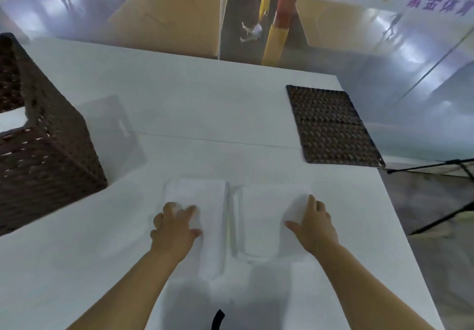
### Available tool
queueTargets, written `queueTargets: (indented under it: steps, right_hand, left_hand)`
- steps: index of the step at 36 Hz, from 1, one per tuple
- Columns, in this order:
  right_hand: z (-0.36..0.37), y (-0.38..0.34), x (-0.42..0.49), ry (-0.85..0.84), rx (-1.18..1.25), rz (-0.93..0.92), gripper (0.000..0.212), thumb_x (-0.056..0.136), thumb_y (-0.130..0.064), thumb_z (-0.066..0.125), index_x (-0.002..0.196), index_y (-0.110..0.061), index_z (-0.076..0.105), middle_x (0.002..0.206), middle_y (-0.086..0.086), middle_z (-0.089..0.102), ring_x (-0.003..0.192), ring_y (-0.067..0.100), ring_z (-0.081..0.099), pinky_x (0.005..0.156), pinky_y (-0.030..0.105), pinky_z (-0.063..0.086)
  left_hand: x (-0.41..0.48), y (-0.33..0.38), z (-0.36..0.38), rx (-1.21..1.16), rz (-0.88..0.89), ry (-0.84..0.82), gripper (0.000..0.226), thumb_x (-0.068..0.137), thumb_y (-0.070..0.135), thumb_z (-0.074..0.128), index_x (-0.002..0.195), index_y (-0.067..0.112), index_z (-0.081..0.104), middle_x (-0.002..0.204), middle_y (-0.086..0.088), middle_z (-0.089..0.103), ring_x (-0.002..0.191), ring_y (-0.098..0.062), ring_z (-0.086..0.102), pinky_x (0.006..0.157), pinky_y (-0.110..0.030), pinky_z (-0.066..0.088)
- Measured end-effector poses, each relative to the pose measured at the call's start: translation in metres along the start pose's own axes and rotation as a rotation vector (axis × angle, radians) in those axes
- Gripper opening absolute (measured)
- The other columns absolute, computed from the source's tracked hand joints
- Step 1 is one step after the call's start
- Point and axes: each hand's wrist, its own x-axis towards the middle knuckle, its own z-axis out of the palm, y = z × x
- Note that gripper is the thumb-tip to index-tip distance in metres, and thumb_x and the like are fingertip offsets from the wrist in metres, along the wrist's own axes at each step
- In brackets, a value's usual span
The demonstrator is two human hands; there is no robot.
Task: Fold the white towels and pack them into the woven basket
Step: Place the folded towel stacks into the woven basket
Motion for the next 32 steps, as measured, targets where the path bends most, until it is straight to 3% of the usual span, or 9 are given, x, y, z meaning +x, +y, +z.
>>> queueTargets:
  steps: [4,7,9,14,19,24,29,32]
  right_hand:
    - [0.01,0.012,0.014,-0.079,0.289,0.131,0.1,0.072,-0.04,0.079,0.142,-0.008,0.015,0.141,0.016,0.032,0.125,0.037,0.041,0.097,0.045,0.04]
    - [0.014,0.016,0.02,-0.12,0.306,0.155,0.092,0.068,-0.044,0.081,0.131,-0.004,0.027,0.131,0.018,0.045,0.117,0.037,0.049,0.091,0.042,0.045]
    - [0.016,0.016,0.021,-0.126,0.302,0.162,0.096,0.064,-0.048,0.082,0.131,-0.005,0.029,0.13,0.016,0.047,0.117,0.036,0.05,0.09,0.041,0.044]
    - [0.025,0.012,0.021,-0.168,0.396,0.188,0.098,0.059,-0.046,0.087,0.128,-0.003,0.033,0.128,0.014,0.051,0.117,0.035,0.05,0.084,0.037,0.042]
    - [0.023,0.011,0.023,-0.188,0.409,0.14,0.093,0.057,-0.039,0.089,0.125,-0.006,0.035,0.124,0.01,0.052,0.114,0.032,0.05,0.08,0.034,0.04]
    - [0.013,0.01,0.024,-0.167,0.288,0.014,0.084,0.056,-0.035,0.088,0.119,-0.016,0.036,0.115,0.004,0.055,0.106,0.029,0.053,0.086,0.041,0.045]
    - [0.002,0.003,0.027,-0.12,0.142,-0.036,0.085,0.058,-0.035,0.085,0.126,-0.024,0.035,0.114,0.001,0.055,0.108,0.029,0.053,0.092,0.048,0.045]
    - [0.001,0.004,0.031,-0.13,0.195,-0.08,0.078,0.059,-0.028,0.085,0.121,-0.024,0.037,0.109,0.002,0.055,0.098,0.026,0.053,0.081,0.041,0.046]
  left_hand:
    - [0.005,0.004,0.0,-0.135,-0.134,0.009,0.086,0.074,0.047,0.073,0.142,0.042,0.02,0.139,-0.004,0.007,0.117,-0.037,0.038,0.096,-0.043,0.042]
    - [0.01,0.007,0.0,-0.163,-0.233,0.009,0.106,0.066,0.047,0.079,0.144,0.034,0.008,0.138,-0.014,0.021,0.117,-0.039,0.039,0.093,-0.045,0.043]
    - [0.012,0.007,0.001,-0.133,-0.259,0.01,0.114,0.062,0.051,0.08,0.144,0.026,0.005,0.132,-0.018,0.034,0.117,-0.039,0.041,0.093,-0.045,0.041]
    - [0.01,0.006,0.005,-0.23,-0.368,0.008,0.125,0.051,0.053,0.086,0.142,0.014,0.01,0.128,-0.019,0.039,0.116,-0.04,0.043,0.093,-0.047,0.043]
    - [0.005,-0.004,0.007,-0.345,-0.421,-0.052,0.108,0.041,0.055,0.088,0.121,0.001,0.04,0.114,-0.015,0.055,0.104,-0.035,0.054,0.089,-0.045,0.049]
    - [-0.004,-0.009,0.005,-0.388,-0.33,-0.073,0.071,0.046,0.045,0.09,0.096,0.004,0.06,0.084,-0.008,0.065,0.075,-0.026,0.063,0.066,-0.035,0.054]
    - [-0.003,-0.019,0.004,-0.398,-0.298,-0.046,0.074,0.051,0.039,0.09,0.11,0.012,0.054,0.104,-0.005,0.063,0.097,-0.029,0.059,0.087,-0.042,0.048]
    - [-0.002,-0.025,0.005,-0.54,-0.276,-0.018,0.065,0.056,0.027,0.089,0.107,0.009,0.054,0.101,-0.007,0.063,0.088,-0.024,0.06,0.068,-0.034,0.048]
